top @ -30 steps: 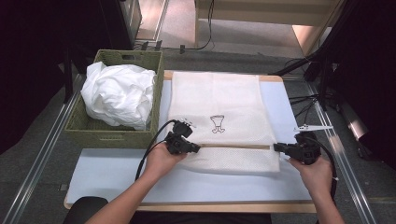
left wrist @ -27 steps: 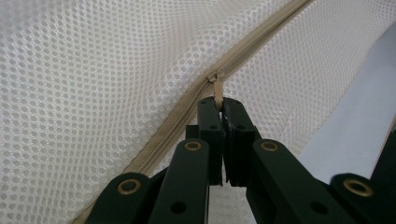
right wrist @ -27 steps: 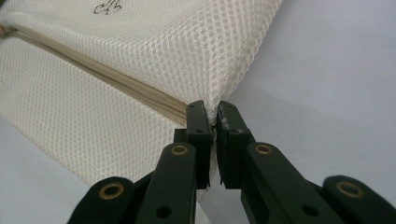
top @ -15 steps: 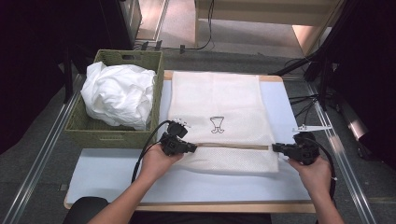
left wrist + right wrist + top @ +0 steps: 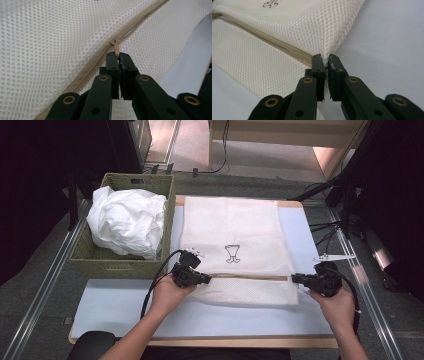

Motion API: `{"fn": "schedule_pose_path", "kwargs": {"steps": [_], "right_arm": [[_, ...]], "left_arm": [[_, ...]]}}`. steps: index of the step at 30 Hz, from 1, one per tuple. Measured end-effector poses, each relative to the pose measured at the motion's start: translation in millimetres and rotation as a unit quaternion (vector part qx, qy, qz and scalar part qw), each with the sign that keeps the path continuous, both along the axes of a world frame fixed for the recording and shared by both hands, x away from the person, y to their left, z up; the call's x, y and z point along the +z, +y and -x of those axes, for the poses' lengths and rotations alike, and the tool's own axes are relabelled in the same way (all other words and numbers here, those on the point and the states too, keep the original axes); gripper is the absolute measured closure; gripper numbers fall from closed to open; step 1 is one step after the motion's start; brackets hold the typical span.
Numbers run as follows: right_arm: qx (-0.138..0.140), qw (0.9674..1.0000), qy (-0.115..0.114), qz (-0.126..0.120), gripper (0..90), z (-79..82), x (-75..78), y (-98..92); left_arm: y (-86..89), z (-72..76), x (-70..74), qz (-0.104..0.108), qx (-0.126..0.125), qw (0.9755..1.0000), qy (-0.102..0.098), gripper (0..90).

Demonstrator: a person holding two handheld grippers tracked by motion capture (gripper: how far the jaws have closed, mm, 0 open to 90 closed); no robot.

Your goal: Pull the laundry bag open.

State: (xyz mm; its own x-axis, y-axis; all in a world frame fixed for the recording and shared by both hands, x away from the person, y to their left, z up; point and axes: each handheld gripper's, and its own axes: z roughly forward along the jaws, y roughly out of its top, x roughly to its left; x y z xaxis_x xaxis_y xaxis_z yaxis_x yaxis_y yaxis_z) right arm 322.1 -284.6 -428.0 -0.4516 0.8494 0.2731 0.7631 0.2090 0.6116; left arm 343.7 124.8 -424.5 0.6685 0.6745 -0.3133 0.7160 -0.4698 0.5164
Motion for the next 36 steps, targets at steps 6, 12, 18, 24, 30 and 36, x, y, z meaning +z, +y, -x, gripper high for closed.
{"fn": "schedule_pose_path", "kwargs": {"steps": [6, 12, 18, 24, 30, 36], "right_arm": [[0.001, 1.0000, -0.002, -0.003, 86.6, 0.9, -0.1, -0.3], [0.003, 1.0000, 0.001, -0.006, 86.6, 0.7, -0.4, -1.1], [0.000, 1.0000, 0.004, -0.003, 86.7, 0.7, -0.6, 1.2], [0.003, 1.0000, 0.002, 0.000, 86.8, 0.6, 0.0, 3.8], [-0.014, 0.9998, 0.002, 0.016, 87.0, 0.1, -0.3, 1.5], [0.004, 1.0000, 0.005, 0.000, 86.9, -1.1, -1.8, 8.0]], "left_arm": [[1.7, 1.2, -1.7, 0.004, 0.006, 1.0000, 0.002, 88.6], [4.4, 2.1, -1.2, 0.010, 0.011, 0.9999, 0.001, 88.6], [6.5, 5.5, 0.2, 0.000, 0.021, 0.9998, -0.001, 88.6], [6.5, 4.1, -1.6, 0.000, 0.023, 0.9997, 0.008, 88.8], [18.9, 2.4, 1.2, -0.012, 0.041, 0.9991, 0.009, 88.9], [30.6, 5.8, 8.3, -0.011, 0.047, 0.9988, 0.006, 88.8]]}}
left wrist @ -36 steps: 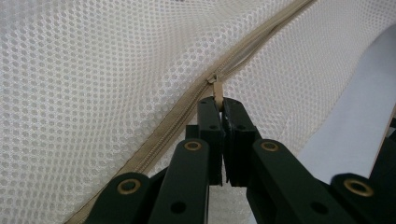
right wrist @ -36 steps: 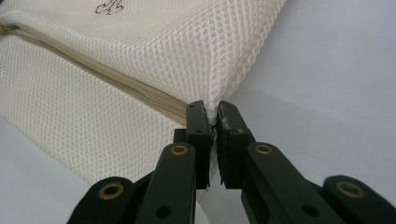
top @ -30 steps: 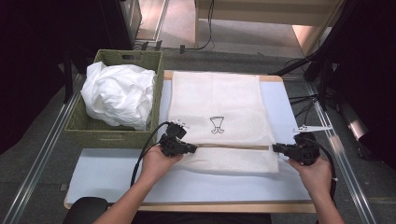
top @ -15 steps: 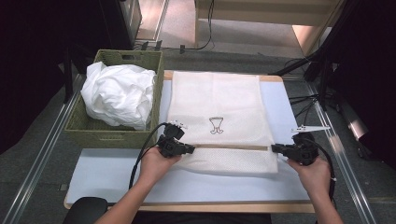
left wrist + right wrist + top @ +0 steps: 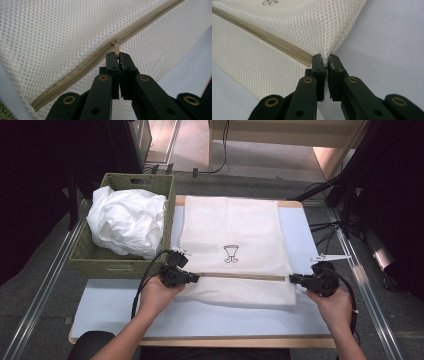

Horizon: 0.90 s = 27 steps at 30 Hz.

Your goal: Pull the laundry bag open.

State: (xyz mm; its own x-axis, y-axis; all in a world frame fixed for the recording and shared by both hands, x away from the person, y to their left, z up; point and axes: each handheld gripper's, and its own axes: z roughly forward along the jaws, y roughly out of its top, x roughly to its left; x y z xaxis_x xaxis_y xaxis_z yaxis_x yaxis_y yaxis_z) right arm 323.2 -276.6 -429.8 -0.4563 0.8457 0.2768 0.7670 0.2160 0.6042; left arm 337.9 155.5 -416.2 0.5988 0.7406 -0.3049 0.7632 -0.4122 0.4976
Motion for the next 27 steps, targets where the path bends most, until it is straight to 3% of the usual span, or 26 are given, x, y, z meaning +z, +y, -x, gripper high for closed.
{"fn": "schedule_pose_path", "kwargs": {"steps": [11, 14, 15, 16, 17, 18, 19, 21, 23, 27], "right_arm": [[-0.005, 1.0000, 0.001, 0.001, 87.0, -0.7, -0.5, -1.3], [-0.005, 0.9999, 0.003, 0.010, 87.1, -1.4, -1.1, -1.4], [-0.012, 0.9999, 0.003, 0.011, 87.1, -1.4, -1.5, -1.3], [-0.014, 0.9996, 0.000, 0.023, 87.1, -1.5, -1.2, -2.1], [-0.015, 0.9998, 0.003, 0.010, 87.1, -2.2, -1.6, -4.5], [-0.015, 0.9999, 0.004, 0.001, 87.1, -2.7, -2.4, -5.8], [-0.025, 0.9996, 0.005, 0.015, 87.0, -2.4, -2.7, -5.6], [-0.018, 0.9998, 0.006, 0.012, 87.0, -3.6, -4.7, -5.5], [-0.013, 0.9997, 0.010, 0.018, 87.0, -4.7, -5.0, -5.1], [-0.030, 0.9991, 0.010, 0.030, 87.0, -6.8, -7.2, -10.8]], "left_arm": [[-1.4, 0.9, -2.8, -0.003, 0.017, 0.9998, 0.003, 89.0], [2.0, 3.6, -2.2, -0.021, 0.025, 0.9995, 0.002, 89.0], [4.7, 4.5, -2.2, -0.025, 0.027, 0.9993, 0.000, 89.0], [9.3, 4.7, -2.1, -0.015, 0.034, 0.9993, 0.004, 89.0], [12.3, 5.1, -1.8, -0.011, 0.039, 0.9991, 0.008, 89.0], [15.1, 6.8, -0.6, -0.024, 0.043, 0.9988, 0.000, 89.0], [18.6, 7.7, -0.2, -0.017, 0.043, 0.9989, 0.006, 89.0], [23.4, 11.3, 0.2, -0.036, 0.044, 0.9984, -0.002, 89.0], [29.5, 13.4, 0.6, -0.036, 0.058, 0.9976, -0.002, 89.0], [48.9, 18.0, 3.4, -0.042, 0.074, 0.9964, 0.000, 89.0]]}}
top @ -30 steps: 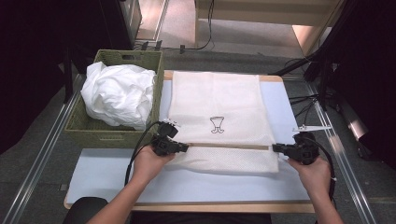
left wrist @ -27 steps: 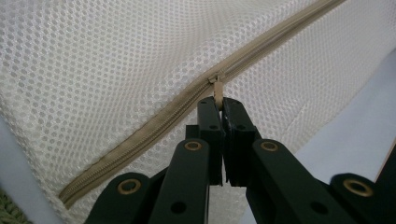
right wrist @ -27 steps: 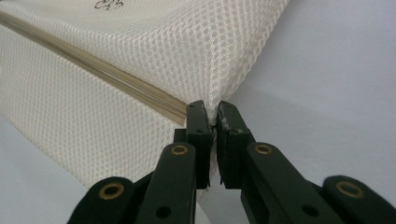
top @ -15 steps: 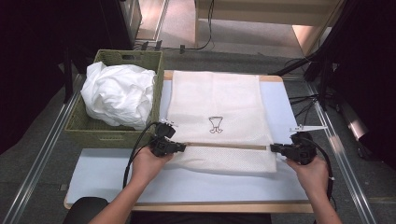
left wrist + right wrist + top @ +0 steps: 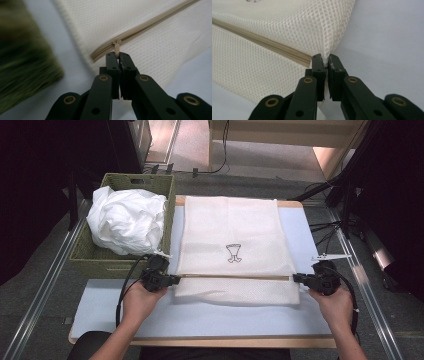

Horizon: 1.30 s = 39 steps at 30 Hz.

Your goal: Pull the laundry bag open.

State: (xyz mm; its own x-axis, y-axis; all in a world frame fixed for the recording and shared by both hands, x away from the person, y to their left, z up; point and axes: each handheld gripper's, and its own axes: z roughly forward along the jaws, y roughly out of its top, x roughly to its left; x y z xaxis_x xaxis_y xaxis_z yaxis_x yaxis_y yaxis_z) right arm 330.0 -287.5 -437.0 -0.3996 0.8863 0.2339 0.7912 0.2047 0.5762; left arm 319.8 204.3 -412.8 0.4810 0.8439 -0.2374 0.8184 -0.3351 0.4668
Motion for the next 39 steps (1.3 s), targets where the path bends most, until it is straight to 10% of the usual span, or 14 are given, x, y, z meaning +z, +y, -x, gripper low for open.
{"fn": "schedule_pose_path", "kwargs": {"steps": [11, 33, 39], "right_arm": [[0.015, 0.9998, -0.002, -0.016, 86.3, -1.0, -3.0, -3.4], [0.031, 0.9989, 0.029, -0.020, 83.6, -6.5, -23.1, -0.2], [0.029, 0.9993, 0.003, -0.021, 64.4, -7.1, -18.5, -0.8]], "left_arm": [[14.3, 7.4, 2.1, 0.036, 0.008, 0.9992, -0.012, 88.4], [-1.5, 10.0, -17.5, 0.013, -0.039, 0.9991, 0.013, 87.0], [0.1, 11.1, -10.7, 0.045, -0.050, 0.9977, 0.000, 82.1]]}}
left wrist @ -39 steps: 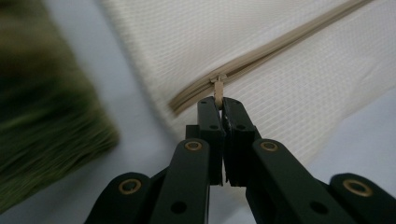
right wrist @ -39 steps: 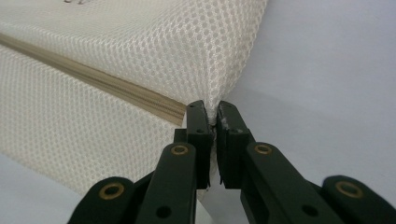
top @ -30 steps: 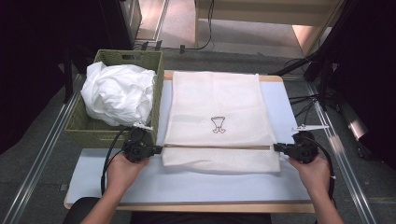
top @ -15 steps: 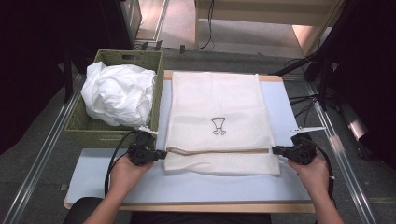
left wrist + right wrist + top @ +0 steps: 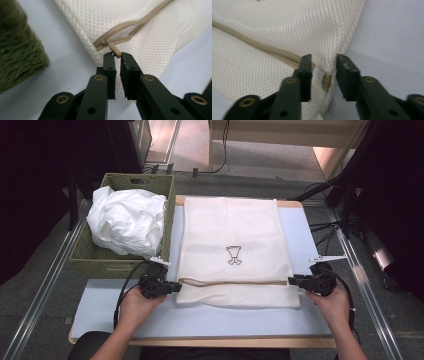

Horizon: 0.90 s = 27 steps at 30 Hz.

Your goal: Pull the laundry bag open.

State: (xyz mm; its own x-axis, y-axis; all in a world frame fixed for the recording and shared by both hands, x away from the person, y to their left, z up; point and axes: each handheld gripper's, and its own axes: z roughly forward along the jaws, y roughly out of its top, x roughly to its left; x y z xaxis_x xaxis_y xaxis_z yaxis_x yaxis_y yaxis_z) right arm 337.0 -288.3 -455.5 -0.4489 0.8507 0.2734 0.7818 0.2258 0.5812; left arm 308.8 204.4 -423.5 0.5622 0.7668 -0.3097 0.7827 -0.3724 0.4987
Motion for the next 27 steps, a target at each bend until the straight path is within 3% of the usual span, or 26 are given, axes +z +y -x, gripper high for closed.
{"fn": "schedule_pose_path", "kwargs": {"steps": [4, 5, 10, 15, 27], "right_arm": [[0.015, 0.9977, -0.065, -0.014, 58.0, 7.4, 11.6, 2.9], [0.020, 0.9971, -0.072, -0.016, 58.0, 8.7, 13.9, 4.8], [0.035, 0.9963, -0.075, -0.020, 56.1, 9.6, 16.5, 14.9], [0.034, 0.9960, -0.077, -0.029, 48.7, 9.6, 18.7, 21.0], [0.079, 0.9925, -0.091, -0.021, 47.9, 3.8, 23.9, 51.0]], "left_arm": [[0.8, 2.9, 6.4, 0.011, -0.012, 0.9998, -0.014, 75.3], [0.6, 3.8, 8.1, 0.014, -0.014, 0.9996, -0.020, 73.9], [3.3, 4.4, 14.0, 0.031, -0.016, 0.9988, -0.035, 67.8], [9.6, 8.0, 21.8, 0.052, -0.014, 0.9972, -0.052, 63.5], [23.3, 15.4, 24.7, 0.059, 0.001, 0.9964, -0.061, 52.2]]}}
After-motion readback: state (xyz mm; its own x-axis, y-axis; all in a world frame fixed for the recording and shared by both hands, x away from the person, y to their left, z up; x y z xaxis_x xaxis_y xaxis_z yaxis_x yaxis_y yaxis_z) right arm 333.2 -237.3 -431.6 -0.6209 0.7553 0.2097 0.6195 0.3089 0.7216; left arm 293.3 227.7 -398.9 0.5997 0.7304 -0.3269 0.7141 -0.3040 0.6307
